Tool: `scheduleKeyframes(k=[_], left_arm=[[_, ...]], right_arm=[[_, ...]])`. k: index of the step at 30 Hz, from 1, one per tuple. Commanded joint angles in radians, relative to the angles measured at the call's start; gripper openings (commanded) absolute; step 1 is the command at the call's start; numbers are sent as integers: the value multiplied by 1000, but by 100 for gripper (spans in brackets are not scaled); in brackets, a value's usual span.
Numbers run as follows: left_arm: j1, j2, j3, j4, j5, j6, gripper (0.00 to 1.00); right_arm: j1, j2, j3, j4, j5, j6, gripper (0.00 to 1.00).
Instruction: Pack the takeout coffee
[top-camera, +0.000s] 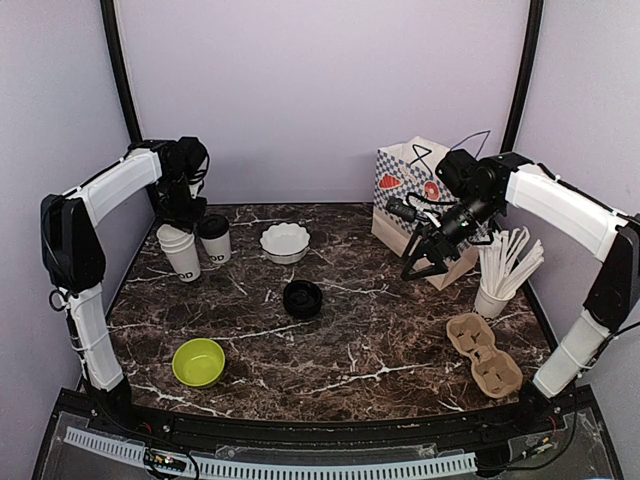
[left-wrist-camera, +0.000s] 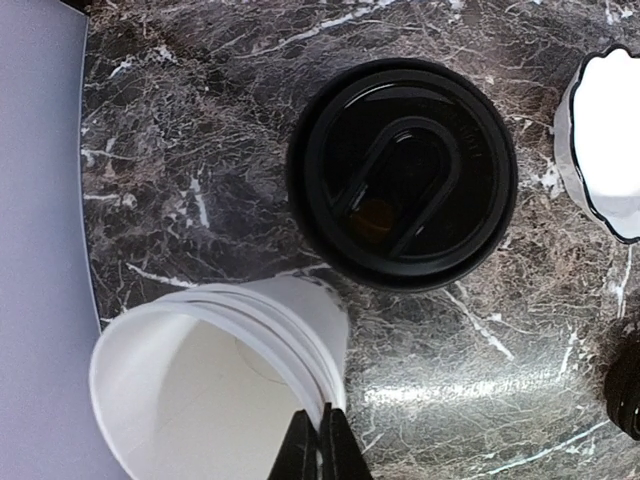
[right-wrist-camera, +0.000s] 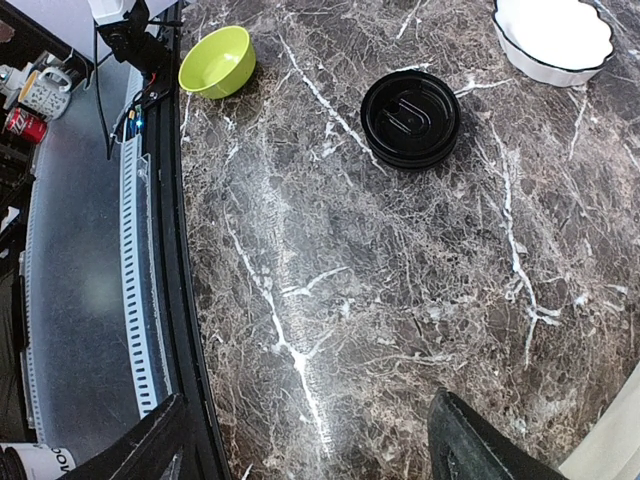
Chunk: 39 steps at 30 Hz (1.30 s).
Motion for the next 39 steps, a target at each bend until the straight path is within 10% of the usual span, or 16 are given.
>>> scheduleKeyframes(k=[1, 4, 10, 13, 16, 19, 21, 23, 30, 39], left_arm=[[-14, -22, -1, -34, -105, -24, 0], [32, -8, 26, -122, 11, -32, 0], [14, -46, -9, -128, -220, -37, 0], [69, -112, -73, 10, 218, -9, 0], [-10, -42, 15, -187, -354, -42, 0], [77, -90, -61, -85, 38, -26, 0], [27, -90, -70, -92, -245, -54, 0], [78, -62, -21, -138, -55, -44, 0], [-11, -82, -63, -98, -136, -54, 0], [-56, -218, -34, -113, 107, 22, 0]], right_arm=[[4, -11, 13, -1, -20, -10, 80], [4, -13, 10, -1, -25, -11, 80], [5, -9, 8, -1, -26, -13, 80], [7, -3, 16, -4, -30, -13, 80], [8, 3, 24, -9, -28, -14, 80], [10, 4, 25, -10, -26, -15, 80], [11, 5, 24, -9, -24, -15, 80], [12, 8, 25, -9, -27, -15, 80], [22, 26, 47, -17, -31, -14, 80], [22, 37, 76, 101, -14, 126, 82]])
